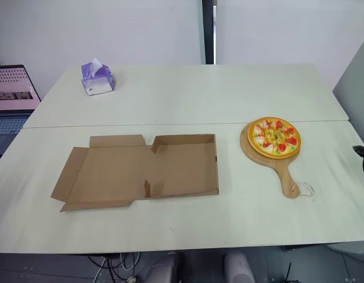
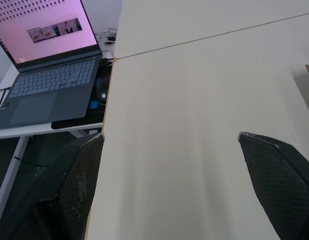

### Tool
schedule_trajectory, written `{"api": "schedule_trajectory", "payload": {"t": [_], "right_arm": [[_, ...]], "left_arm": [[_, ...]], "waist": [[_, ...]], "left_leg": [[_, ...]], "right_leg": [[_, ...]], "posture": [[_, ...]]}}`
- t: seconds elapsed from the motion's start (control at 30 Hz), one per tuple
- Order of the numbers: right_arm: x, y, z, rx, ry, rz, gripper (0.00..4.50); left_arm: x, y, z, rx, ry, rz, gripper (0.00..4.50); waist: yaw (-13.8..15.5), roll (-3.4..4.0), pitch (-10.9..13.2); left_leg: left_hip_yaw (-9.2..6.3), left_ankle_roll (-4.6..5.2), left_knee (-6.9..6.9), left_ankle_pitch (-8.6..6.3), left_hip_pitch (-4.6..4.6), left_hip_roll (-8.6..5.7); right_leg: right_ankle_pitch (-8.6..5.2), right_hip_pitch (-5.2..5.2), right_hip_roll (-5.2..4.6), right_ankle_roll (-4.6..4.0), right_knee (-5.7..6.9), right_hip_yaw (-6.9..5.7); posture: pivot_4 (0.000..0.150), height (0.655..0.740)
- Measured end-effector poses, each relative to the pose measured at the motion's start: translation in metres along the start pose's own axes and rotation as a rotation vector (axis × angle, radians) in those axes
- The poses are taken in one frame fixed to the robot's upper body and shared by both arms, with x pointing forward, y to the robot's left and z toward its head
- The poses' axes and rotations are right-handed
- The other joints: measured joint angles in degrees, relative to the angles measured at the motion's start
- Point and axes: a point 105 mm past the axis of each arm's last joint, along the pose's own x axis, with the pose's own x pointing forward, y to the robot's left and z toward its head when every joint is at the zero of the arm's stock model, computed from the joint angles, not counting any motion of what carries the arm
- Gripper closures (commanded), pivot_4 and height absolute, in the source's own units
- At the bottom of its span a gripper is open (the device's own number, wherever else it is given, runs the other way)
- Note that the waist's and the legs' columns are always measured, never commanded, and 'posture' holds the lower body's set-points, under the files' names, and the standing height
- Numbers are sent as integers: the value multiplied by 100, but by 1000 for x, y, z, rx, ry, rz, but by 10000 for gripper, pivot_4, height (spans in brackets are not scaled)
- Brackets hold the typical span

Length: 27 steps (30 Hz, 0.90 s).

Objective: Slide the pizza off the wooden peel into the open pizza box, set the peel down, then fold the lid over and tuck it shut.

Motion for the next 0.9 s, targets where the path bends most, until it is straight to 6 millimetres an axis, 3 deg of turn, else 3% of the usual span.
{"api": "schedule_trajectory", "payload": {"t": [0.8,0.9], "right_arm": [[-1,-2,-4,27,26,-17,0],[-2,-3,-6,42,39,-25,0]], "left_arm": [[6,6,0,13,-16,107,198],[21,-9,18,-8,-101,44,198]], "waist": [[5,0,0],[23,-7,-1]], "left_leg": [[0,0,1,0,0,0],[-2,0,10,0,-4,0]], "right_leg": [[0,0,-1,0,1,2],[2,1,0,2,2,-3]], "posture": [[1500,7400],[1500,7400]]}}
